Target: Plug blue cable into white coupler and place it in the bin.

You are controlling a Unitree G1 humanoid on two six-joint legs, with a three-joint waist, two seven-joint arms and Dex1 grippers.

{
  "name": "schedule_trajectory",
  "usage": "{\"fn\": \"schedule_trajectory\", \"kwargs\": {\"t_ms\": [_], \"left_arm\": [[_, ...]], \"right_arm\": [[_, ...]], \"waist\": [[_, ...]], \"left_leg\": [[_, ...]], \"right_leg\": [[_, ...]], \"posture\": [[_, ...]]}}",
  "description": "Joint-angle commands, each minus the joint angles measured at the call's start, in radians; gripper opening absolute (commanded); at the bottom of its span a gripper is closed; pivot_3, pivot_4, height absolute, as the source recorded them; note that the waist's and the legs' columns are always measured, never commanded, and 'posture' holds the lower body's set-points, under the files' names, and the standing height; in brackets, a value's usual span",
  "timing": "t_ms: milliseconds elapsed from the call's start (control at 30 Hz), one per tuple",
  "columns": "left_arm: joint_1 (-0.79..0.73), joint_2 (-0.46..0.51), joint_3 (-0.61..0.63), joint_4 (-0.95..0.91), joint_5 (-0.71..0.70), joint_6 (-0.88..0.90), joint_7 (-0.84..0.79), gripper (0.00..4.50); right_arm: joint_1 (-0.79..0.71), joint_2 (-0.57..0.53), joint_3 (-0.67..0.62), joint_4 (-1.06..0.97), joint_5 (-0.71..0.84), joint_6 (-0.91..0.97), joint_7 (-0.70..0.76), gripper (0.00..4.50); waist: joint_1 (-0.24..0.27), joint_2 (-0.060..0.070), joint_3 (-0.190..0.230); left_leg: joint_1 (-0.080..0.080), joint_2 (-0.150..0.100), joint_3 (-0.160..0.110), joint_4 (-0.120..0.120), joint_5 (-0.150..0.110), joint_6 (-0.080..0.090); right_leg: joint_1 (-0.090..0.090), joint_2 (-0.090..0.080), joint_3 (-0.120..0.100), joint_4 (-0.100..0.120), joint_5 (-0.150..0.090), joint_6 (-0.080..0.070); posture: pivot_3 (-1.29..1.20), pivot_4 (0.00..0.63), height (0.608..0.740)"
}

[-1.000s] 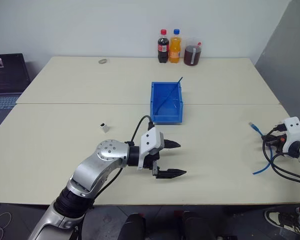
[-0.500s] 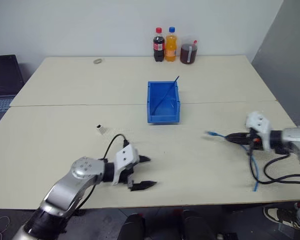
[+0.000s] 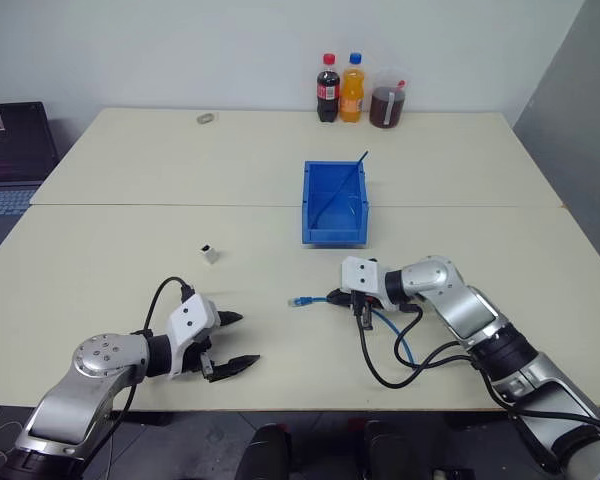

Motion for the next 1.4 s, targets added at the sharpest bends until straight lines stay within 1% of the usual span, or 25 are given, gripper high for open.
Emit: {"fn": "schedule_trajectory", "kwargs": {"t_ms": [33, 167, 300, 400, 600, 900, 1000, 1133, 1400], "left_arm": [[-0.04, -0.005, 0.007, 0.025, -0.003, -0.006, -0.01, 4.5], [-0.108, -0.021, -0.027, 0.091, 0.016, -0.028, -0.034, 4.5], [-0.185, -0.052, -0.075, 0.157, 0.048, -0.05, -0.048, 4.5], [-0.243, -0.087, -0.117, 0.199, 0.071, -0.067, -0.06, 4.5], [-0.356, -0.169, -0.191, 0.312, 0.138, -0.114, -0.052, 4.5], [-0.395, -0.226, -0.263, 0.391, 0.193, -0.183, -0.086, 4.5], [-0.398, -0.243, -0.277, 0.399, 0.203, -0.191, -0.091, 4.0], [-0.396, -0.244, -0.289, 0.407, 0.214, -0.198, -0.114, 3.03], [-0.383, -0.257, -0.281, 0.409, 0.197, -0.17, -0.124, 1.28]], "right_arm": [[-0.012, 0.006, 0.003, 0.0, -0.004, -0.027, 0.03, 0.65], [0.002, -0.004, -0.016, -0.037, 0.015, -0.004, 0.05, 1.75], [0.02, -0.035, -0.049, -0.099, 0.045, 0.061, 0.073, 2.88], [0.062, -0.048, -0.111, -0.199, 0.098, 0.143, 0.055, 3.58], [0.199, -0.101, -0.173, -0.422, 0.143, 0.273, 0.002, 3.58], [0.291, -0.116, -0.235, -0.573, 0.195, 0.402, -0.089, 3.58], [0.306, -0.122, -0.242, -0.592, 0.201, 0.419, -0.11, 3.61], [0.316, -0.134, -0.252, -0.605, 0.217, 0.429, -0.128, 3.61], [0.338, -0.134, -0.31, -0.629, 0.28, 0.437, -0.158, 3.61]], "waist": [[-0.001, 0.0, 0.0], [-0.003, 0.0, 0.0], [-0.001, 0.0, 0.0], [0.001, 0.0, 0.0], [0.002, -0.001, -0.001], [0.003, -0.001, -0.001], [0.004, -0.001, -0.002], [0.004, -0.001, -0.002], [0.002, -0.001, -0.002]], "left_leg": [[0.0, 0.0, 0.0, 0.0, 0.0, 0.0], [0.0, 0.0, 0.0, 0.0, 0.0, 0.0], [-0.001, 0.0, 0.0, 0.001, 0.0, 0.0], [-0.001, 0.0, 0.0, 0.001, 0.0, 0.0], [-0.002, -0.001, -0.001, 0.002, 0.0, 0.0], [-0.001, -0.001, -0.001, 0.002, 0.0, 0.0], [-0.001, -0.002, -0.001, 0.002, 0.0, 0.0], [-0.001, -0.003, -0.001, 0.003, 0.0, 0.0], [0.0, -0.002, -0.001, 0.003, 0.0, 0.0]], "right_leg": [[0.0, 0.0, 0.0, 0.0, 0.0, 0.0], [0.0, 0.0, 0.0, 0.001, 0.0, 0.0], [0.0, 0.0, -0.001, 0.001, 0.0, 0.0], [0.0, 0.0, 0.0, 0.001, 0.0, 0.0], [0.0, 0.0, -0.001, 0.001, 0.001, 0.001], [0.0, 0.0, 0.0, 0.002, 0.001, 0.001], [0.001, -0.001, 0.0, 0.001, 0.001, 0.002], [0.001, -0.001, 0.0, 0.001, 0.002, 0.003], [0.002, -0.001, 0.0, 0.001, 0.002, 0.003]], "posture": [[0.0, 0.15, 0.74], [0.0, 0.15, 0.74], [0.0, 0.15, 0.74], [0.0, 0.15, 0.74], [0.0, 0.15, 0.74], [0.0, 0.15, 0.74], [0.0, 0.15, 0.74], [0.0, 0.15, 0.74], [0.0, 0.15, 0.74]]}}
